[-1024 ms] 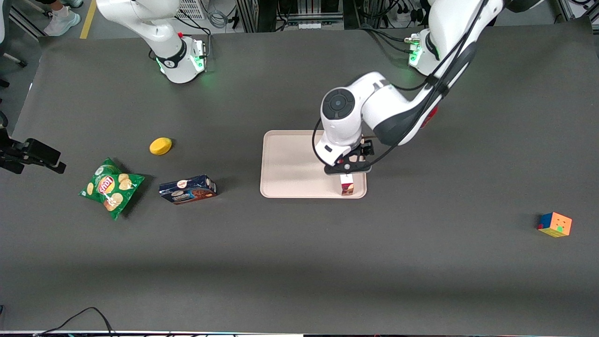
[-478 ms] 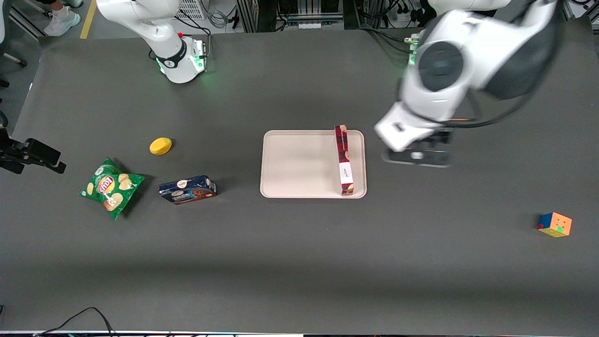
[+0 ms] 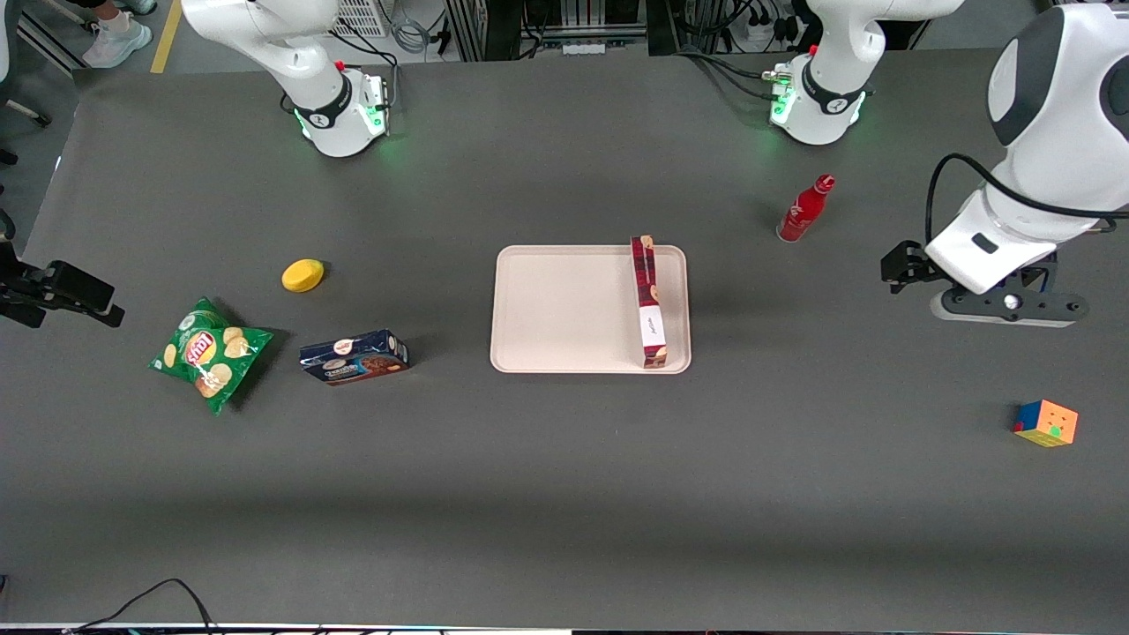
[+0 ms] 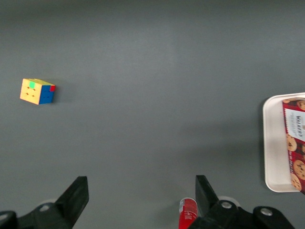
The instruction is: Place red cookie box on tray
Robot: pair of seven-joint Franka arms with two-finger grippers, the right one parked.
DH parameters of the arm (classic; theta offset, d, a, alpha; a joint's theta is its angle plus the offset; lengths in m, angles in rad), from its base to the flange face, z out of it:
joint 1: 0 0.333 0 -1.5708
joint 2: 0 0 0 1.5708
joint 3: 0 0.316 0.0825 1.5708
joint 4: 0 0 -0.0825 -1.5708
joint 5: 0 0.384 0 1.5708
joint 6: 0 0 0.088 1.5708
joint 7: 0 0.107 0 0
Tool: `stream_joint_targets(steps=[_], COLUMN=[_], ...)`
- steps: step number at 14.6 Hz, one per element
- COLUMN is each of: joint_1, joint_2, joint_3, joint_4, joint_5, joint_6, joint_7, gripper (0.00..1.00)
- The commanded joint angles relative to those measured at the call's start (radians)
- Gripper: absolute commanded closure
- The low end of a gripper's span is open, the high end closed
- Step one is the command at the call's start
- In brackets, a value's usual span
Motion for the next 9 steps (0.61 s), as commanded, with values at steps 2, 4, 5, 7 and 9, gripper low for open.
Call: stream_joint_targets(steps=[2,4,5,7,9], joint_1=[-0.016,-0.023,-0.026,-0.020,-0.017], joint_2=[-0.055,-0.049,-0.047,-0.045,-0.038], joint_3=[0.031,0.022,0.020,0.022,0.023], joint_4=[-0.026,0.026,0.059,0.125,0.149], joint_5=[-0.044,-0.060,-0.057,-0.057,-0.055], joint_6=[0.048,0.019,-0.023,-0.073,-0.098], joint_7=[-0.004,-0.062,-0.081,-0.081,-0.075], gripper=[0.00,0.00,0.00,0.00,0.00])
